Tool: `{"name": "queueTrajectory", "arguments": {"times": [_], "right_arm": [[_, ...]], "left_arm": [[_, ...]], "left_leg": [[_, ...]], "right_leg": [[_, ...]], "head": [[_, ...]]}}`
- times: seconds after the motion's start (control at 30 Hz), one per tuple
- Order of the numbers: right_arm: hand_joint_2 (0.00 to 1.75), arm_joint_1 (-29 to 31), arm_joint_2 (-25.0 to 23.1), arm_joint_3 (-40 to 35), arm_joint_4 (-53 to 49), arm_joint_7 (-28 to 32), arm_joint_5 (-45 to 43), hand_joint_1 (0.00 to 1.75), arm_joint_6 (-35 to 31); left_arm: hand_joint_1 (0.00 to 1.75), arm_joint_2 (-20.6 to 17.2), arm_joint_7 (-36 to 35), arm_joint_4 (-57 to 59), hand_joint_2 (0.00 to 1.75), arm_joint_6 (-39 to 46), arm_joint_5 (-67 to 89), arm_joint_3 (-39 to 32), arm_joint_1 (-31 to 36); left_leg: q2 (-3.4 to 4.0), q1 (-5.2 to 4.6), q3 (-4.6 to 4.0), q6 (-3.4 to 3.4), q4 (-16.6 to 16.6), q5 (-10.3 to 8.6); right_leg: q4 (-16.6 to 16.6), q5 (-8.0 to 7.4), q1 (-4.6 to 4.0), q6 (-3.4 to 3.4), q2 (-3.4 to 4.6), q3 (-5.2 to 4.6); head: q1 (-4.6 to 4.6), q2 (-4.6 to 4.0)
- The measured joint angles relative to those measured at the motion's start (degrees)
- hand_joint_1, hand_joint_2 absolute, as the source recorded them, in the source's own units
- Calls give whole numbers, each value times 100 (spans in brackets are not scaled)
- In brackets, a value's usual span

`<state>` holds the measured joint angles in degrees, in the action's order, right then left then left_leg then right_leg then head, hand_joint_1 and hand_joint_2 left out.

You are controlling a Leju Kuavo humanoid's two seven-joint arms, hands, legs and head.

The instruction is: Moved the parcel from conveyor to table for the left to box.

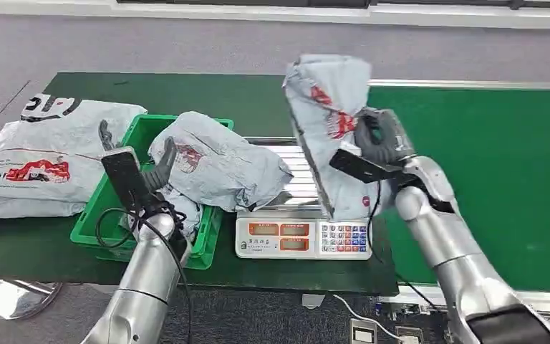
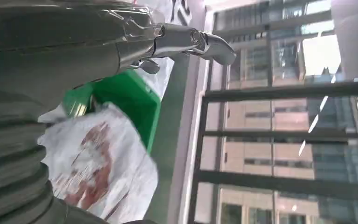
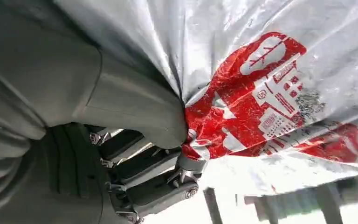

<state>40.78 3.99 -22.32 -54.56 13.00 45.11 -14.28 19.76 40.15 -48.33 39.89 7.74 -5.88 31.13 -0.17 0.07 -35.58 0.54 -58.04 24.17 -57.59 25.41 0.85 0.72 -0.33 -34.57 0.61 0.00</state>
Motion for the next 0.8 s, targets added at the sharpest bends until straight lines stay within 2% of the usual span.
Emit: {"name": "queueTrajectory", "arguments": {"times": [0.13, 0.23, 0.3, 0.33, 0.43, 0.5, 0.63, 0.8], "right_arm": [[175, 209, -344, -403, 852, -246, 26, 175, 390], [175, 331, -474, -515, 1193, -264, 11, 175, 476], [175, 436, -537, -590, 1473, -312, -74, 175, 793], [175, 482, -585, -624, 1665, -383, -83, 0, 949], [175, 529, -714, -732, 2069, -605, -63, 0, 1024], [175, 530, -800, -777, 2244, -501, -145, 0, 575], [175, 515, -841, -749, 2342, 792, -1024, 0, -597], [175, 416, -834, -592, 2237, 1601, -1786, 0, -932]], "left_arm": [[0, 46, -2, -222, 175, 0, 61, -157, -62], [0, 48, -2, -304, 175, 0, 61, -223, -98], [0, 55, 0, -365, 175, 0, 74, -236, -115], [0, 59, 0, -391, 175, 0, 81, -236, -115], [0, 68, 0, -408, 175, 0, 57, -236, -114], [0, 94, 0, -406, 175, -4, -137, -230, -113], [0, 79, -2, -332, 175, -98, -780, 70, -107], [0, 37, 0, -255, 175, -59, -890, 393, -94]], "left_leg": [[-23, 2, -9, 1, 0, -1], [-23, 1, -10, 2, 0, 0], [-23, 1, -11, 1, 0, 1], [-23, 1, -11, 1, 0, 1], [-22, 1, -10, 1, -1, 1], [-21, 1, -8, 1, -2, 1], [-19, 1, -9, 2, -3, 0], [-16, 1, -9, 2, -4, 1]], "right_leg": [[0, 3, -2, -4, -25, 0], [1, 4, -1, -4, -23, -1], [3, 5, 0, -3, -23, -1], [4, 5, -1, -3, -23, 0], [4, 4, 0, -3, -22, -1], [4, 4, -1, -3, -21, -2], [4, 3, -1, -4, -19, -6], [4, 3, 0, -4, -15, -7]], "head": [[-2, 0], [-2, 0], [-2, 0], [-2, 0], [-2, 0], [-2, 0], [-2, 0], [-2, 0]]}}
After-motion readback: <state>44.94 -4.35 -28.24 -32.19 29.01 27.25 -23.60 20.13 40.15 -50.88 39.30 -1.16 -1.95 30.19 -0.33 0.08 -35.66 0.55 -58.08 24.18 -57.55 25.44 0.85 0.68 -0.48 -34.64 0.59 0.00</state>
